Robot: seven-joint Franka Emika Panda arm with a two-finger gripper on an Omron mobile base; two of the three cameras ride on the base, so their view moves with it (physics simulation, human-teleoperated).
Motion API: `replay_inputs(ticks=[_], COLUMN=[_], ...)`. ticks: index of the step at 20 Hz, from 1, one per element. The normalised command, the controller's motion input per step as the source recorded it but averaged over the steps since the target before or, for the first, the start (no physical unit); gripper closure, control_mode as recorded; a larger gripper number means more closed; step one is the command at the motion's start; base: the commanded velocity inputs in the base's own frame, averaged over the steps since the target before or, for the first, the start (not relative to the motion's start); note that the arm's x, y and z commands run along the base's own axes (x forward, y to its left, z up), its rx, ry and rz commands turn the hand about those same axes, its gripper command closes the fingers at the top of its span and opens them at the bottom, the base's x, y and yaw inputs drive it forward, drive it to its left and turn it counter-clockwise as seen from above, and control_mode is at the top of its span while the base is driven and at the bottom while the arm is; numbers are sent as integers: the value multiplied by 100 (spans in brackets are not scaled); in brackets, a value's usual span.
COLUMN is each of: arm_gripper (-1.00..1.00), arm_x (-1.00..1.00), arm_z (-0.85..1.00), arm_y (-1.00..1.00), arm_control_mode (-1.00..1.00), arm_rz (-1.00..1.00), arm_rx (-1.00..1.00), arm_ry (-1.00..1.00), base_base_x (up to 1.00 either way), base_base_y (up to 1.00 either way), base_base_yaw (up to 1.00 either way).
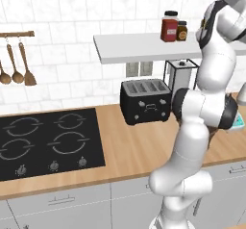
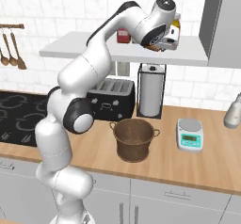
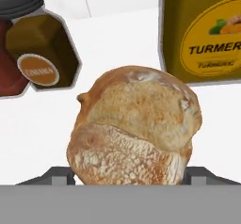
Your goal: Open the cabinet, pick up the bread from the cabinet and place it in the basket. Then move the basket to the dining counter.
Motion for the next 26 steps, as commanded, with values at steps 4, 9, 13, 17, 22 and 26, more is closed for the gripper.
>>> replay_inputs(ticks=[4, 9, 13, 17, 22, 26], arm_gripper=[100, 100, 100, 100, 100, 100], arm_x=[-100, -100, -100, -100, -100, -100], arm_z=[34, 51, 3, -2, -13, -60], arm_y=[20, 49, 79, 71, 22, 0], arm_control_mode=[-100, -100, -100, -100, -100, -100], arm_rz=[0, 0, 0, 0, 0, 0], arm_rx=[1, -3, -10, -13, -6, 0], arm_ry=[-5, -1, -1, 0, 7, 28], base_base_x=[0, 0, 0, 0, 0, 0], base_base_y=[0, 0, 0, 0, 0, 0], base_base_yaw=[0, 0, 0, 0, 0, 0])
